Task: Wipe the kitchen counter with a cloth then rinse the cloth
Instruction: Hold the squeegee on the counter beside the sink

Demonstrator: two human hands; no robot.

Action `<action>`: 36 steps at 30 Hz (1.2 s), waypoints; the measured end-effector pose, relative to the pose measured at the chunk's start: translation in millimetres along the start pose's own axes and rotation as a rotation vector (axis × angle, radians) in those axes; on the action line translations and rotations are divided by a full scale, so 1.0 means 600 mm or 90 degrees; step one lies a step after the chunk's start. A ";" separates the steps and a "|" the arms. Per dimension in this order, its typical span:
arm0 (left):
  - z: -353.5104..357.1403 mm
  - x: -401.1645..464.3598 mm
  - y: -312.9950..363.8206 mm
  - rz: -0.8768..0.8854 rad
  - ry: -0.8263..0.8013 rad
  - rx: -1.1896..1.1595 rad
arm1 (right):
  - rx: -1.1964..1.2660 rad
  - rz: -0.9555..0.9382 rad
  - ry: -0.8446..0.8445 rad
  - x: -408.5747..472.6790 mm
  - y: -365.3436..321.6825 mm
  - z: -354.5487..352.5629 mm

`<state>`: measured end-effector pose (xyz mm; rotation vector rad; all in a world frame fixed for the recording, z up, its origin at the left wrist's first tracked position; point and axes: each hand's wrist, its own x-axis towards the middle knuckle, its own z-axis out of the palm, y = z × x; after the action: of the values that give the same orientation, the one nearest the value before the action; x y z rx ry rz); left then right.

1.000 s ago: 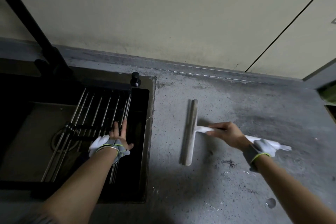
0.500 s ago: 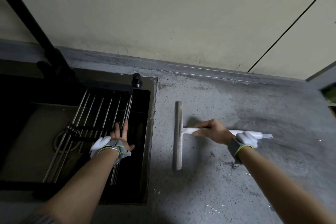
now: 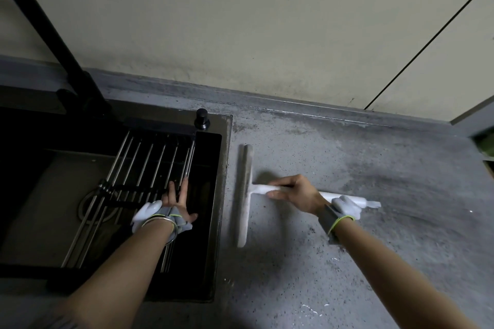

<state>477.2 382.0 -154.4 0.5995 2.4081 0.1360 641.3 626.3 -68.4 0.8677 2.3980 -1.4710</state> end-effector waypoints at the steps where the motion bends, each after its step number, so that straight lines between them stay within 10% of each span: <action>1: -0.001 0.000 0.001 -0.001 0.000 -0.002 | 0.001 0.006 0.020 -0.003 0.007 -0.015; 9: -0.003 -0.005 0.002 -0.007 -0.003 0.016 | -0.007 0.068 0.148 -0.032 0.079 -0.113; 36: -0.024 -0.025 0.016 -0.011 -0.019 0.029 | -0.025 -0.020 -0.041 0.033 0.004 -0.023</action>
<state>482.4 384.7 -132.3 0.5972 2.3919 0.0642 628.7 646.8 -72.4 0.7656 2.3954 -1.4353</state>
